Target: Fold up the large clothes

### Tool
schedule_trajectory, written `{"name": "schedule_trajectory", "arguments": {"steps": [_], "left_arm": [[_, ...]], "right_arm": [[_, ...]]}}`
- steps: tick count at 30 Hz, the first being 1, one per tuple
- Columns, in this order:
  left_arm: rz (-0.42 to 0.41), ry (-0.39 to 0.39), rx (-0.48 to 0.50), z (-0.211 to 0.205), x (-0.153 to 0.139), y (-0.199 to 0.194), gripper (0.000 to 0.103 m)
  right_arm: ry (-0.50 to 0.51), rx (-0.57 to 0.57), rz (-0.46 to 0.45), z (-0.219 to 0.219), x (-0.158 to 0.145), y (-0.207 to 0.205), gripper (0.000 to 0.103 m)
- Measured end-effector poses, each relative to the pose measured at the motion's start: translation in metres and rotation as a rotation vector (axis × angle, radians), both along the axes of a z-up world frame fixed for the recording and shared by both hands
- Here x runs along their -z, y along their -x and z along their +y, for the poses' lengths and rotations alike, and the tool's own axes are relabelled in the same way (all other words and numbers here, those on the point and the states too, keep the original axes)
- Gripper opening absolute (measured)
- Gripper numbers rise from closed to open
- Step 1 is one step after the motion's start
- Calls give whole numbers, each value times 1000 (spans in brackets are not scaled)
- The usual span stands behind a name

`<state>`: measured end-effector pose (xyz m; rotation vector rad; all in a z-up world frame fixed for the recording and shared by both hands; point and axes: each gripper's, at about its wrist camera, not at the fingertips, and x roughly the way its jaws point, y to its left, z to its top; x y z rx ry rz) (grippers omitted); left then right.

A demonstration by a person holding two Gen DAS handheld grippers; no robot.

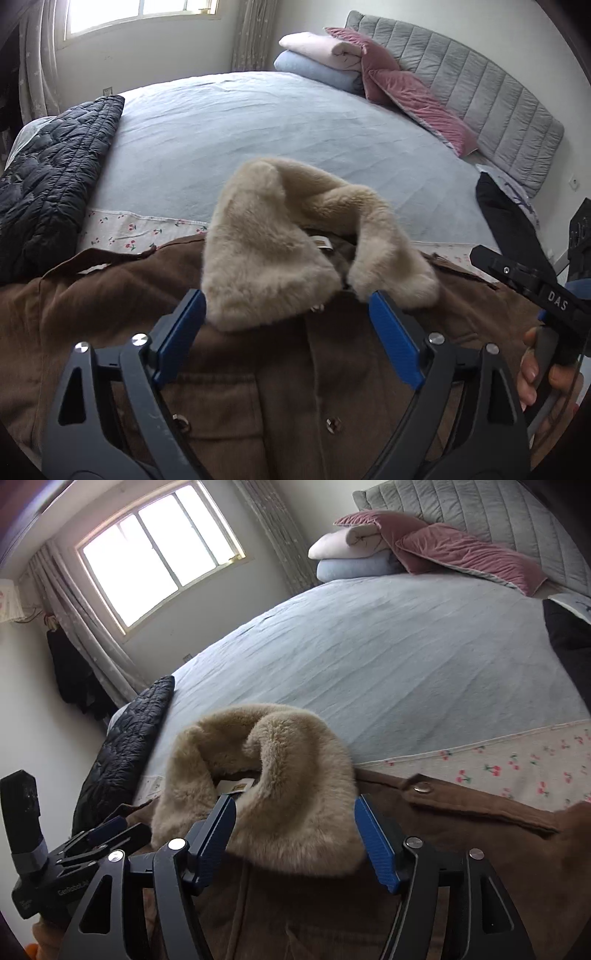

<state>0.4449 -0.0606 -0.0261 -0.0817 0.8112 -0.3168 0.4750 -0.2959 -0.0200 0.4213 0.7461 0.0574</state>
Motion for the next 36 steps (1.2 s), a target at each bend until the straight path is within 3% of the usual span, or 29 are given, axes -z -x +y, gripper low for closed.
{"name": "schedule_trajectory", "arguments": {"steps": [5, 11, 14, 17, 21, 24, 28, 31, 36], "left_arm": [[-155, 105, 72, 18, -44, 84, 102], [-254, 75, 77, 36, -79, 159, 102], [-269, 70, 101, 44, -88, 187, 102], [-217, 56, 105, 54, -85, 205, 102], [-106, 87, 35, 77, -56, 209, 102], [-56, 134, -30, 94, -25, 204, 102], [63, 100, -111, 108, 13, 185, 102], [77, 122, -165, 122, 25, 181, 102], [70, 57, -187, 130, 30, 177, 102]], "right_arm": [[33, 86, -55, -28, -37, 68, 77], [127, 136, -60, -47, -66, 143, 81], [123, 154, -60, -60, -76, 180, 84], [102, 180, -39, -75, -79, 211, 87], [79, 254, -5, -107, -72, 247, 88], [-4, 335, 20, -141, -59, 271, 88], [-119, 473, 37, -192, -34, 300, 89], [-184, 577, 43, -228, -10, 318, 89], [-279, 715, 20, -276, 22, 332, 88]]}}
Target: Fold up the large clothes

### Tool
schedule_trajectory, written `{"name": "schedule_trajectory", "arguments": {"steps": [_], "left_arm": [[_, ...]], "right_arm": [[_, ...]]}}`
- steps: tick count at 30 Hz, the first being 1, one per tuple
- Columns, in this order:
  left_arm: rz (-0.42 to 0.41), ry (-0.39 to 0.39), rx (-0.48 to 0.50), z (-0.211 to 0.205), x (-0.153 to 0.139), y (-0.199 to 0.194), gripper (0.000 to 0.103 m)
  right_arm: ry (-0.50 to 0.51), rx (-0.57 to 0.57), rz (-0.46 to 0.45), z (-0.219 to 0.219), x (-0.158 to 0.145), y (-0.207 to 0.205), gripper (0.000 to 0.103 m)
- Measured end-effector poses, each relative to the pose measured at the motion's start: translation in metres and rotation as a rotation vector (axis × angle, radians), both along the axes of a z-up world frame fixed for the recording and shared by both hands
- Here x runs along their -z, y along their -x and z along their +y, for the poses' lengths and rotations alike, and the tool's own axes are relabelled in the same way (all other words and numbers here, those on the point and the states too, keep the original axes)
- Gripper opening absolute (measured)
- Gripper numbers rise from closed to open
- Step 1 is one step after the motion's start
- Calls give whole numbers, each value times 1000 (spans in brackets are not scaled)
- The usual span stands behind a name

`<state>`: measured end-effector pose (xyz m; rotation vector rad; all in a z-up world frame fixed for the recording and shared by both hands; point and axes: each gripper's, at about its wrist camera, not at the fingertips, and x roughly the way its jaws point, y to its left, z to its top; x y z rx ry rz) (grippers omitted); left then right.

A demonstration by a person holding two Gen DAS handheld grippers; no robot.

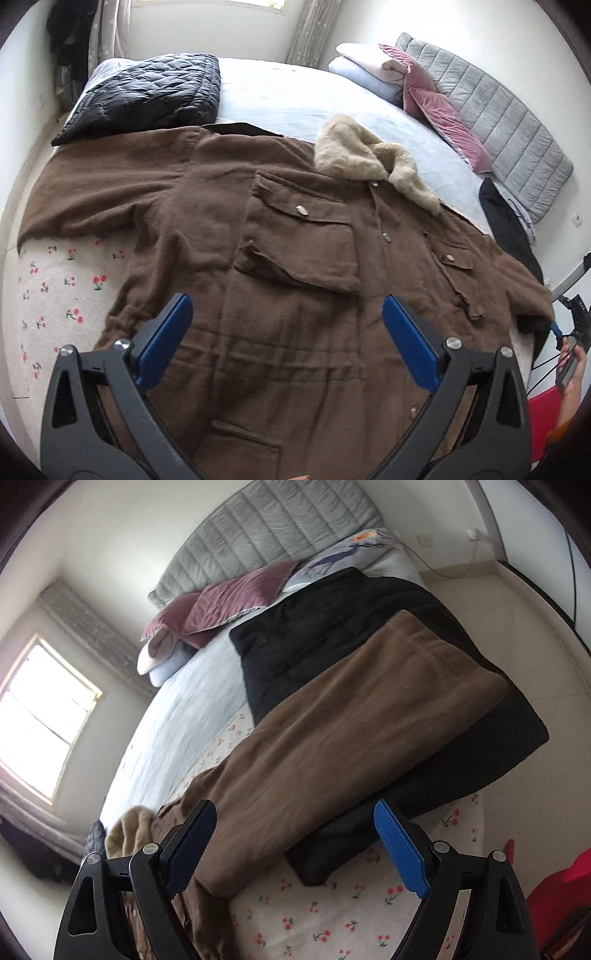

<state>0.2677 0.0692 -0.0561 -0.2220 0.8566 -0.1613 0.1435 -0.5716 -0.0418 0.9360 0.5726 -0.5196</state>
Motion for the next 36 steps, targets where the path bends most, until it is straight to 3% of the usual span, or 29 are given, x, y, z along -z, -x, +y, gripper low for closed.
{"name": "schedule_trajectory", "arguments": {"steps": [4, 7, 10, 11, 12, 13, 14, 16, 21, 28, 32, 36], "left_arm": [[10, 28, 3, 5, 4, -3, 102], [23, 43, 9, 6, 6, -4, 102], [27, 39, 12, 7, 7, -4, 102], [26, 40, 11, 7, 7, -4, 102], [25, 43, 12, 8, 7, -5, 102], [24, 47, 11, 9, 7, -5, 102], [24, 50, 12, 11, 7, -5, 102], [25, 54, 13, 13, 7, -6, 102], [34, 79, 10, 18, 6, -8, 102], [34, 91, 19, 21, 4, -6, 102], [39, 104, 15, 23, 5, -7, 102], [47, 105, 15, 26, 7, -9, 102]], "right_arm": [[-41, 55, -80, -22, 13, 1, 88], [-32, 119, -65, -34, 19, 0, 83], [-5, 149, -24, -40, 19, -8, 69], [6, 143, 1, -39, 17, -14, 57], [21, 138, 32, -41, 17, -19, 31], [33, 139, 47, -42, 15, -22, 15], [41, 142, 38, -41, 10, -24, 9], [91, 130, -12, -32, -10, -26, 7], [262, -19, -22, 15, -77, -61, 6], [530, -318, -45, 137, -163, -130, 6], [626, -502, -26, 222, -172, -170, 6], [635, -692, 11, 291, -146, -201, 7]]}}
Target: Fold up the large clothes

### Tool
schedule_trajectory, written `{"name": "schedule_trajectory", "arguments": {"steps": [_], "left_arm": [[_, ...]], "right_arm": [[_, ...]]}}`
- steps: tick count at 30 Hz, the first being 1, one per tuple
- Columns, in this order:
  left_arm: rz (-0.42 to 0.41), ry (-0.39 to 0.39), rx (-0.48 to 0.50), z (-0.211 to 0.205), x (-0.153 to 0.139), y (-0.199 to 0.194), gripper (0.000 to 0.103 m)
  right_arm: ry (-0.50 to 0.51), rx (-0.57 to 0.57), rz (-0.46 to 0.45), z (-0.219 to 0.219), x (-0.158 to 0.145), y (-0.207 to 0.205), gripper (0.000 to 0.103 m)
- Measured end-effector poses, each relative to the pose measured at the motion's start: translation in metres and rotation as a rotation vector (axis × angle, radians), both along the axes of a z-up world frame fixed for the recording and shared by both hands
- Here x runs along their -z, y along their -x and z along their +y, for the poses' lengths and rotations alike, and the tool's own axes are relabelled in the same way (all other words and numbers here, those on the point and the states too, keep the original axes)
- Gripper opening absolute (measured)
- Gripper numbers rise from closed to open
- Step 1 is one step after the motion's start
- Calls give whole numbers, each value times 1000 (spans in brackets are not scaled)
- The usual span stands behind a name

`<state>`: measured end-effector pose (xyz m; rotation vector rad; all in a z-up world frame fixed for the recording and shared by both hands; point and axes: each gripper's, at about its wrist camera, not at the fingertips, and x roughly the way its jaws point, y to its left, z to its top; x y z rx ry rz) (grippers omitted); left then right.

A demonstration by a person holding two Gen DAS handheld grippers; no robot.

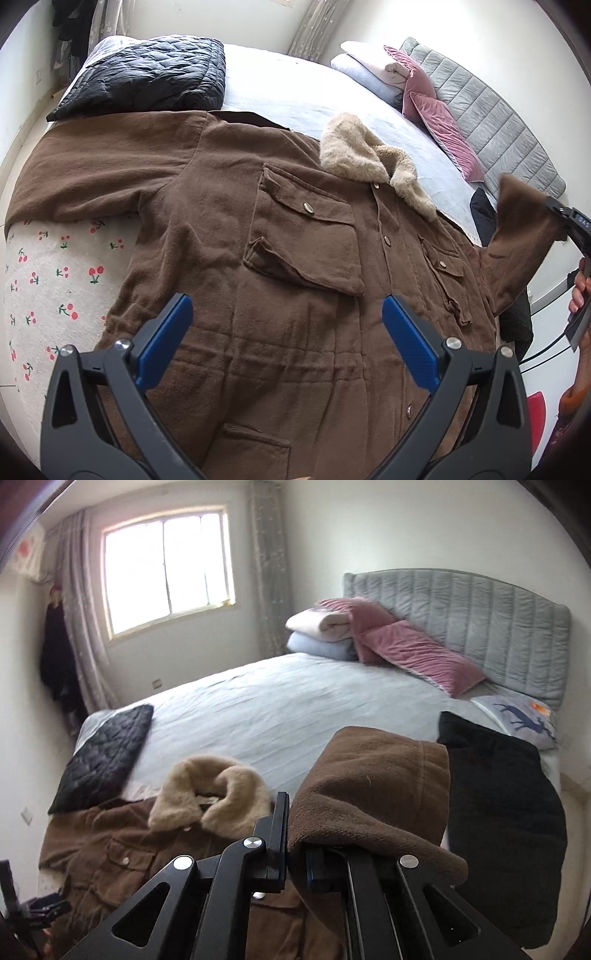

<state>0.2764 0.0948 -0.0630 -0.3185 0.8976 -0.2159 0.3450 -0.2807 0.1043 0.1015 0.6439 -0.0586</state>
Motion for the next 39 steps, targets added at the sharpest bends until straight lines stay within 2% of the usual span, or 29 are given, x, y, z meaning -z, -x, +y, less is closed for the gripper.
{"name": "schedule_trajectory", "arguments": {"steps": [2, 4, 5, 6, 7, 10, 12, 14, 16, 20, 22, 25, 27, 30, 33, 35, 37, 39], "left_arm": [[3, -2, -1, 1, 1, -1, 102], [8, -4, 0, 2, 2, -1, 102], [11, -6, 0, 2, 2, -1, 102], [13, -8, 1, 3, 2, -2, 102], [13, -10, 2, 2, 2, -2, 102], [6, -26, 9, 0, 1, -1, 102], [7, -44, 18, -4, 0, -1, 102], [8, -58, 41, -11, -1, 0, 102], [0, -77, 82, -21, -2, 0, 102], [6, -158, 138, -47, -8, 0, 102], [-9, -186, 178, -64, -12, 0, 102], [-46, -215, 240, -98, -19, -6, 88], [-54, -223, 295, -124, -18, -17, 70], [-50, -209, 352, -159, -8, -37, 55], [-45, -168, 386, -184, 8, -56, 51], [-24, -141, 390, -193, 28, -68, 51], [-10, -163, 383, -197, 48, -75, 51], [-62, -177, 387, -196, 51, -70, 51]], "right_arm": [[-13, -101, 70, 31, 24, -13, 7], [-78, -223, 189, 59, 58, -23, 14], [-111, -261, 245, 68, 72, -26, 19], [-145, -289, 296, 75, 85, -28, 19], [-175, -304, 307, 77, 92, -27, 19], [-304, -321, 271, 61, 92, -20, 29], [-375, -302, 218, 43, 81, -12, 51], [-396, -237, 149, 18, 72, 4, 55], [-407, -148, 122, -5, 74, 19, 55], [-367, 27, 139, -41, 92, 52, 55], [-365, 96, 119, -57, 102, 70, 55], [-399, 147, 72, -77, 118, 88, 53], [-429, 161, 65, -84, 129, 90, 41], [-422, 161, 94, -81, 145, 77, 35], [-408, 144, 98, -78, 158, 73, 35], [-398, 155, 139, -79, 178, 68, 35], [-387, 173, 206, -82, 202, 64, 29], [-397, 198, 236, -85, 218, 64, 9]]}}
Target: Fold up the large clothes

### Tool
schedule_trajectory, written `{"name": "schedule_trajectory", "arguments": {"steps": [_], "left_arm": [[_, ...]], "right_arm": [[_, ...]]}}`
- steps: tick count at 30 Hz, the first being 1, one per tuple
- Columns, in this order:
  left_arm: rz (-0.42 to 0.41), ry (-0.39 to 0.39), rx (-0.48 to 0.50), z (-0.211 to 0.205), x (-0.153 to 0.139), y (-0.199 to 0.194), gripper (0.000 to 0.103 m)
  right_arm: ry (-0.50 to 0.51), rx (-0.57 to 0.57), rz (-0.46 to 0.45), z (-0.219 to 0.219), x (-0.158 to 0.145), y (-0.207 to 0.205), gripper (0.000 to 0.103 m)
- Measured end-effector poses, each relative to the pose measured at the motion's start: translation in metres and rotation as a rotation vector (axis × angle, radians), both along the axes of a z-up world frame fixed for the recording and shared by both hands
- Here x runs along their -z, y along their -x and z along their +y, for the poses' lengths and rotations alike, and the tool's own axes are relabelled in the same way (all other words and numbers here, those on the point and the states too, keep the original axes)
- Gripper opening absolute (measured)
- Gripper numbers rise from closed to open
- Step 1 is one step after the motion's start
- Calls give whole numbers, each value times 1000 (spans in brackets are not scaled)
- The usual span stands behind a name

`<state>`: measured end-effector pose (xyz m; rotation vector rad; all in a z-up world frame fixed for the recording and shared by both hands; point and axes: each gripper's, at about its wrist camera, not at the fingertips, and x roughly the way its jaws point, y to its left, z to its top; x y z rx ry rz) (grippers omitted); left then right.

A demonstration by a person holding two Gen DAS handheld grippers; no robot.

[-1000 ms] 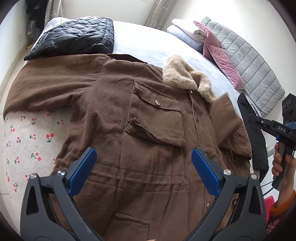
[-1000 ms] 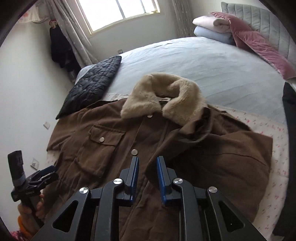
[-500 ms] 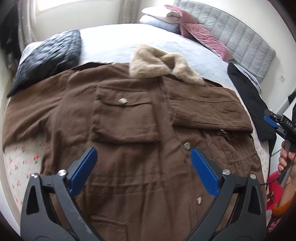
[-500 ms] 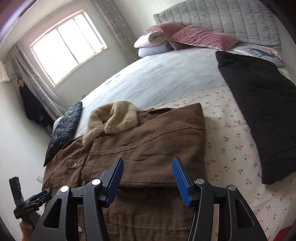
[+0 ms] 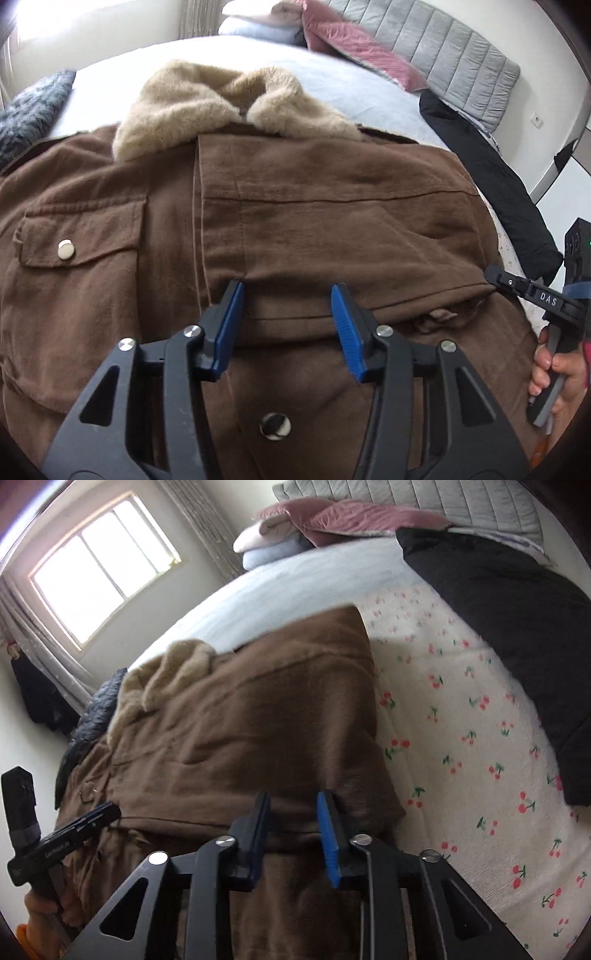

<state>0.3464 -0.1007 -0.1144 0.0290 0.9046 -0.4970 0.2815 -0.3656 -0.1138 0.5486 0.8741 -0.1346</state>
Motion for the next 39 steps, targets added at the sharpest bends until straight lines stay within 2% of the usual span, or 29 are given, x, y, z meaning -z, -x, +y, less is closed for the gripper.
{"name": "schedule_trajectory", "arguments": {"steps": [2, 4, 5, 7, 8, 9, 12, 16, 18, 22, 26, 30, 32, 39], "left_arm": [[14, -13, -6, 3, -7, 5, 52], [45, -35, -22, 11, -17, 11, 72], [59, -36, -37, 17, -22, 15, 85], [67, -6, -52, 35, -32, 26, 87], [86, -1, -66, 47, -38, 31, 87], [107, 0, -86, 59, -40, 35, 87], [157, 12, -160, 102, -48, 44, 88], [165, 45, -260, 166, -59, 60, 93], [158, 65, -319, 199, -60, 62, 96], [186, 143, -457, 275, -56, 64, 97], [265, 321, -649, 359, -33, 61, 97], [293, 507, -805, 421, -3, 60, 96], [280, 570, -839, 439, 7, 57, 96], [228, 702, -974, 480, 34, 38, 91]], "right_arm": [[0, 15, 17, 0, -6, 0, 9], [-1, 27, 19, 3, -18, 2, 14], [-12, 32, 16, 5, -23, 4, 20], [-35, 30, 9, 10, -35, 8, 35], [-40, 28, 9, 14, -42, 10, 52], [-38, 25, 7, 18, -48, 12, 60], [-42, 10, -7, 32, -68, 15, 63], [-31, -35, -33, 57, -87, 17, 69], [-18, -59, -34, 67, -92, 17, 72], [-6, -88, -24, 83, -93, 14, 73], [18, -108, -6, 95, -89, 10, 74], [40, -127, 9, 104, -86, 7, 74], [51, -133, 14, 107, -85, 6, 74], [59, -138, 50, 110, -73, 0, 74]]}}
